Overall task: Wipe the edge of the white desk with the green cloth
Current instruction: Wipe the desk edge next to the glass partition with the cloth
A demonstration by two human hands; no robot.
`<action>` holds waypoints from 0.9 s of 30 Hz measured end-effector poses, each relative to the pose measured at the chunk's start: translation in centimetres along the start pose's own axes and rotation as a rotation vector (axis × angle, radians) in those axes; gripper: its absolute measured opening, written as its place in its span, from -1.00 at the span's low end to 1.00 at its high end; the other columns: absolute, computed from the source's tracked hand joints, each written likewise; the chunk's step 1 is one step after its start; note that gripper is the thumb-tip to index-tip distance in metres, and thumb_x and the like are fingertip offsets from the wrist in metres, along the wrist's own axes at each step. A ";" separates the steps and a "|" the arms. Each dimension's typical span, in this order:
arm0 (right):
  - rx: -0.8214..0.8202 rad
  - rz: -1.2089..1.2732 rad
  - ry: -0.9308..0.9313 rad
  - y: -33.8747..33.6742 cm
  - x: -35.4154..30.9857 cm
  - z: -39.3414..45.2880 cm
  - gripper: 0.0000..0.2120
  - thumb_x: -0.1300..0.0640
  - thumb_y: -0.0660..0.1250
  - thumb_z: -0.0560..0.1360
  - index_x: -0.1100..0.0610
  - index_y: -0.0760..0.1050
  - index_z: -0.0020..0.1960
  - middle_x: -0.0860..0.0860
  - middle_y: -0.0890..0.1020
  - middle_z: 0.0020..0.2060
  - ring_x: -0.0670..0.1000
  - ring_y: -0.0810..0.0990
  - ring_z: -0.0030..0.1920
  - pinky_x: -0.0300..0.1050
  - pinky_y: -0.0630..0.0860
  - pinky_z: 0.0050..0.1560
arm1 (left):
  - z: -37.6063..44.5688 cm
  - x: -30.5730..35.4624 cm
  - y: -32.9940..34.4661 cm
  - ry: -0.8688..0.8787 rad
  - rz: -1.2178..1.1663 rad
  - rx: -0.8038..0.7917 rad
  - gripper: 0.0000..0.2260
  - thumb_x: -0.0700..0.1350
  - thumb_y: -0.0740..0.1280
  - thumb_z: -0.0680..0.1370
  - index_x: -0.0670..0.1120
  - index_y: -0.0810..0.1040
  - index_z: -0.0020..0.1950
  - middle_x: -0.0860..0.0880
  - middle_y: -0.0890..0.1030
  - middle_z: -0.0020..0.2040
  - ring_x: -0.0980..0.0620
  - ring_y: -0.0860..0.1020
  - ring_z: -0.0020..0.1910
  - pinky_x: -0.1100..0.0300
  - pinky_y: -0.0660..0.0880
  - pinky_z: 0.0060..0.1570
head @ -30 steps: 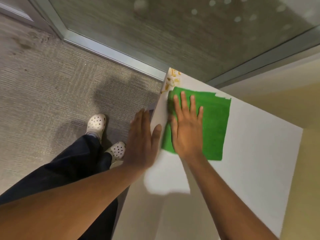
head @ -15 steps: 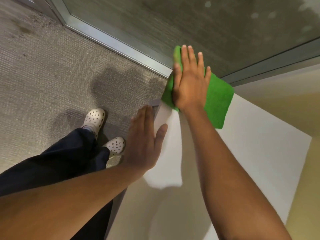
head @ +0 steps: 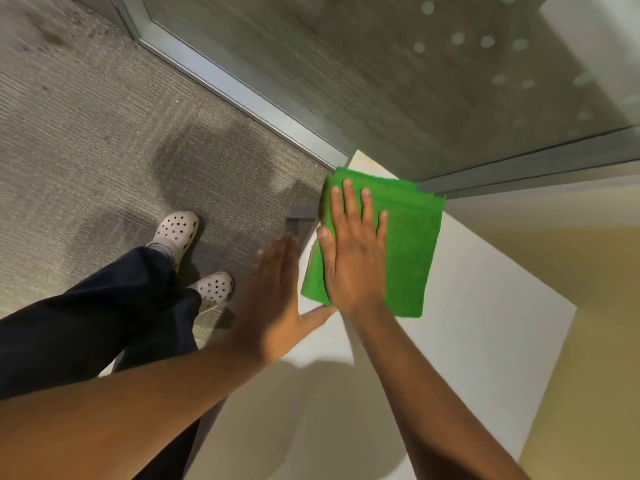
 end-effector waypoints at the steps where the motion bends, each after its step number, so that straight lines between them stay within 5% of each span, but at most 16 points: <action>1: -0.008 -0.015 -0.023 0.1 -0.1 -0.2 -0.43 -0.11 -0.07 0.76 -0.02 -0.07 0.73 -0.03 0.01 0.74 0.12 -0.09 0.73 0.32 -0.06 0.70 | 0.1 0.0 0.0 -0.001 -0.012 0.006 0.05 0.44 0.30 0.48 -0.35 0.18 0.64 -0.40 0.33 0.61 -0.38 0.38 0.58 -0.37 0.37 0.51; 11: 0.096 -0.059 0.030 -1.8 0.1 7.0 -0.48 -0.11 -0.02 0.73 -0.06 0.22 0.67 -0.05 0.20 0.70 0.12 0.11 0.71 0.29 0.04 0.67 | 0.1 -0.1 -0.2 -0.015 -0.070 0.085 0.06 0.47 0.32 0.47 -0.35 0.25 0.62 -0.35 0.36 0.61 -0.32 0.39 0.59 -0.32 0.35 0.54; 14: 0.162 -0.064 0.156 -3.2 1.2 10.5 -0.58 -0.11 0.02 0.73 -0.05 0.48 0.46 0.01 0.53 0.45 0.19 0.51 0.39 0.20 0.37 0.35 | 0.0 -0.1 -0.4 -0.026 -0.063 0.120 0.07 0.47 0.34 0.46 -0.35 0.25 0.63 -0.31 0.36 0.62 -0.31 0.39 0.60 -0.27 0.35 0.56; 17: 0.149 -0.067 0.198 -3.5 1.7 12.2 -0.60 -0.10 0.01 0.75 -0.01 0.56 0.31 0.07 0.65 0.22 0.24 0.58 0.19 0.17 0.43 0.16 | 0.0 -0.2 -0.2 -0.041 -0.057 0.120 0.08 0.49 0.31 0.45 -0.29 0.21 0.67 -0.25 0.32 0.66 -0.23 0.32 0.65 -0.24 0.34 0.58; 24: 0.225 0.062 0.415 -4.5 11.8 8.5 -0.32 -0.12 -0.20 0.67 0.18 0.62 0.24 0.24 0.71 0.16 0.30 0.60 0.18 0.19 0.40 0.36 | 0.2 -0.4 0.2 -0.043 -0.096 0.068 0.08 0.49 0.28 0.45 -0.20 0.06 0.71 -0.21 0.22 0.71 -0.16 0.18 0.71 -0.22 0.17 0.63; 27: 0.294 0.108 0.485 -4.6 12.3 7.3 -0.38 -0.10 -0.14 0.69 0.11 0.60 0.37 0.12 0.68 0.31 0.21 0.57 0.34 0.23 0.35 0.47 | 0.3 -0.4 0.2 -0.040 -0.118 0.047 0.06 0.48 0.26 0.46 -0.20 0.04 0.70 -0.22 0.20 0.71 -0.17 0.17 0.71 -0.16 0.04 0.63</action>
Point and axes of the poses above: each hand's wrist, its own z-axis towards the middle knuckle, its own y-axis out of the palm, x = y × z, the point moved 10 cm from there along z, towards the middle knuckle
